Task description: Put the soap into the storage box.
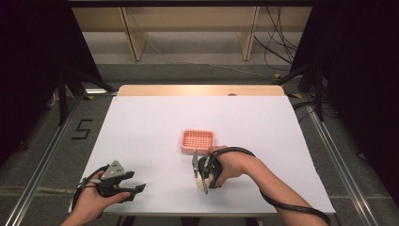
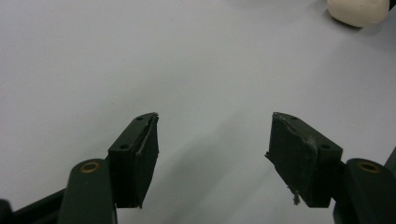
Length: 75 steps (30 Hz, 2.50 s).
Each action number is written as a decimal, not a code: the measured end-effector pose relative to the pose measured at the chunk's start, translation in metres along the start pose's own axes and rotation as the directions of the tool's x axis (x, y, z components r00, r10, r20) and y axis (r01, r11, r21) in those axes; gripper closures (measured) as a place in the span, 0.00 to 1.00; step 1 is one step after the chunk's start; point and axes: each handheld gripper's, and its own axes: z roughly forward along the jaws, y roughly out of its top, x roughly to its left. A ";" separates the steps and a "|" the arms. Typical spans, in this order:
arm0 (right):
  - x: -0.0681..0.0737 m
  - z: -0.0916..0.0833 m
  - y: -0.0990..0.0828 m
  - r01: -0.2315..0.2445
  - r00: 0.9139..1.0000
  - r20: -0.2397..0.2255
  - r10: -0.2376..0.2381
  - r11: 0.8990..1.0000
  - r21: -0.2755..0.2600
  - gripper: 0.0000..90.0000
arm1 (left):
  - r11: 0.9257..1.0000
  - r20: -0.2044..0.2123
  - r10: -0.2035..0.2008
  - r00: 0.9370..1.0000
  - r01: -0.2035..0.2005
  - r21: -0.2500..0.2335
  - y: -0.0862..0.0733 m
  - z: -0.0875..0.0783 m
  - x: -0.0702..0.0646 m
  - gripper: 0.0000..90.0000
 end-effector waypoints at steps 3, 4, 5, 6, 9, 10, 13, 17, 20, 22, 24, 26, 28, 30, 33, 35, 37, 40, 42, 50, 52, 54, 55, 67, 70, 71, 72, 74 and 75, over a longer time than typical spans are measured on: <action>0.001 0.000 0.000 -0.065 0.998 -0.017 0.065 0.998 0.002 0.56 | 1.000 0.000 0.000 1.000 0.000 -0.001 0.000 0.000 0.000 0.36; 0.000 -0.001 -0.001 -0.072 0.997 -0.021 0.072 0.997 0.004 0.56 | 1.000 0.000 0.000 1.000 0.000 -0.001 0.000 0.000 0.000 0.36; -0.001 -0.001 -0.001 -0.063 0.998 -0.021 0.064 0.998 0.002 0.56 | 1.000 0.000 -0.001 1.000 0.001 -0.001 0.000 0.000 0.000 0.36; -0.001 -0.001 -0.001 -0.063 0.998 -0.021 0.064 0.998 0.002 0.56 | 1.000 0.000 -0.001 1.000 0.001 -0.001 0.000 0.000 0.000 0.36; -0.001 -0.002 -0.003 -0.144 0.989 -0.025 0.144 0.990 -0.009 0.56 | 1.000 0.001 -0.002 1.000 0.002 0.000 0.000 0.000 0.000 0.36; -0.001 -0.002 -0.003 -0.144 0.989 -0.025 0.144 0.990 -0.009 0.56 | 1.000 0.001 -0.002 1.000 0.002 0.000 0.000 0.000 0.000 0.36; 0.001 -0.003 -0.007 -0.214 0.976 -0.047 0.212 0.976 -0.045 0.56 | 1.000 0.000 0.001 1.000 -0.001 0.002 0.000 0.000 0.000 0.36; 0.000 -0.007 -0.011 -0.214 0.977 -0.028 0.213 0.975 -0.063 0.56 | 1.000 -0.003 0.018 1.000 -0.018 0.001 0.000 0.000 0.001 0.36; -0.003 -0.008 -0.013 -0.196 0.981 -0.036 0.193 0.973 -0.123 0.56 | 1.000 -0.004 0.019 1.000 -0.019 0.002 0.000 0.000 0.001 0.36; -0.002 -0.010 -0.015 -0.200 0.980 -0.022 0.199 0.972 -0.125 0.56 | 1.000 -0.004 0.018 1.000 -0.018 0.001 0.000 0.000 0.001 0.36; -0.001 -0.011 -0.016 -0.222 0.975 -0.031 0.220 0.966 -0.135 0.56 | 1.000 -0.004 0.018 1.000 -0.018 0.001 0.000 0.000 0.001 0.36; 0.000 -0.011 -0.016 -0.226 0.974 -0.037 0.223 0.964 -0.143 0.56 | 1.000 -0.004 0.019 1.000 -0.019 0.001 0.000 0.000 0.001 0.36; 0.000 -0.014 -0.019 -0.238 0.971 -0.036 0.235 0.958 -0.162 0.56 | 1.000 -0.005 0.024 1.000 -0.024 0.007 0.000 0.000 0.001 0.36; 0.001 -0.016 -0.021 -0.276 0.961 -0.037 0.274 0.945 -0.172 0.56 | 1.000 -0.003 0.018 1.000 -0.018 0.001 0.000 0.000 0.001 0.36; 0.002 -0.016 -0.022 -0.293 0.956 -0.040 0.291 0.937 -0.190 0.56 | 1.000 -0.003 0.018 1.000 -0.018 0.000 0.000 0.000 0.001 0.36; 0.005 -0.019 -0.023 -0.350 0.937 -0.050 0.346 0.920 -0.179 0.56 | 1.000 -0.003 0.019 1.000 -0.019 0.001 0.000 0.000 0.001 0.36; 0.002 -0.018 -0.024 -0.310 0.950 -0.045 0.308 0.926 -0.214 0.56 | 0.999 -0.004 0.030 1.000 -0.030 0.012 0.000 0.000 0.002 0.36; 0.004 -0.019 -0.026 -0.345 0.938 -0.053 0.343 0.911 -0.226 0.56 | 1.000 -0.005 0.025 1.000 -0.025 0.011 0.000 0.000 0.001 0.36; 0.007 -0.021 -0.027 -0.368 0.929 -0.047 0.368 0.899 -0.238 0.56 | 1.000 -0.001 0.026 1.000 -0.026 0.014 0.000 0.000 0.001 0.36; 0.012 -0.023 -0.030 -0.404 0.910 -0.029 0.413 0.870 -0.284 0.56 | 0.999 -0.012 0.030 0.999 -0.030 0.019 0.000 0.000 0.002 0.36; 0.013 -0.024 -0.032 -0.413 0.903 -0.017 0.429 0.859 -0.301 0.56 | 0.999 0.001 0.027 1.000 -0.027 0.017 0.000 0.000 0.001 0.36; 0.013 -0.023 -0.032 -0.410 0.904 -0.016 0.426 0.857 -0.312 0.56 | 1.000 0.001 0.025 1.000 -0.025 0.015 0.000 0.000 0.001 0.36; 0.014 -0.023 -0.033 -0.406 0.906 -0.014 0.424 0.858 -0.316 0.56 | 1.000 0.001 0.025 1.000 -0.025 0.015 0.000 0.000 0.001 0.36; 0.015 -0.029 -0.040 -0.419 0.886 0.010 0.463 0.812 -0.407 0.56 | 0.999 0.001 0.026 1.000 -0.026 0.020 0.000 0.001 0.002 0.36; 0.016 -0.031 -0.041 -0.426 0.880 0.011 0.475 0.799 -0.425 0.56 | 0.999 -0.007 0.028 1.000 -0.028 0.019 0.000 0.001 0.002 0.36; 0.016 -0.031 -0.041 -0.426 0.880 0.011 0.475 0.799 -0.425 0.56 | 0.999 -0.007 0.029 1.000 -0.029 0.020 0.000 0.001 0.002 0.36; 0.016 -0.032 -0.042 -0.407 0.887 0.018 0.462 0.800 -0.441 0.56 | 0.999 -0.014 0.028 1.000 -0.028 0.020 0.000 0.001 0.001 0.36; 0.016 -0.032 -0.042 -0.410 0.884 0.020 0.466 0.796 -0.446 0.56 | 1.000 0.001 0.022 1.000 -0.022 0.016 0.000 0.001 0.001 0.36; 0.015 -0.032 -0.043 -0.399 0.886 0.030 0.463 0.792 -0.462 0.56 | 1.000 0.001 0.026 1.000 -0.026 0.016 0.000 0.001 0.002 0.36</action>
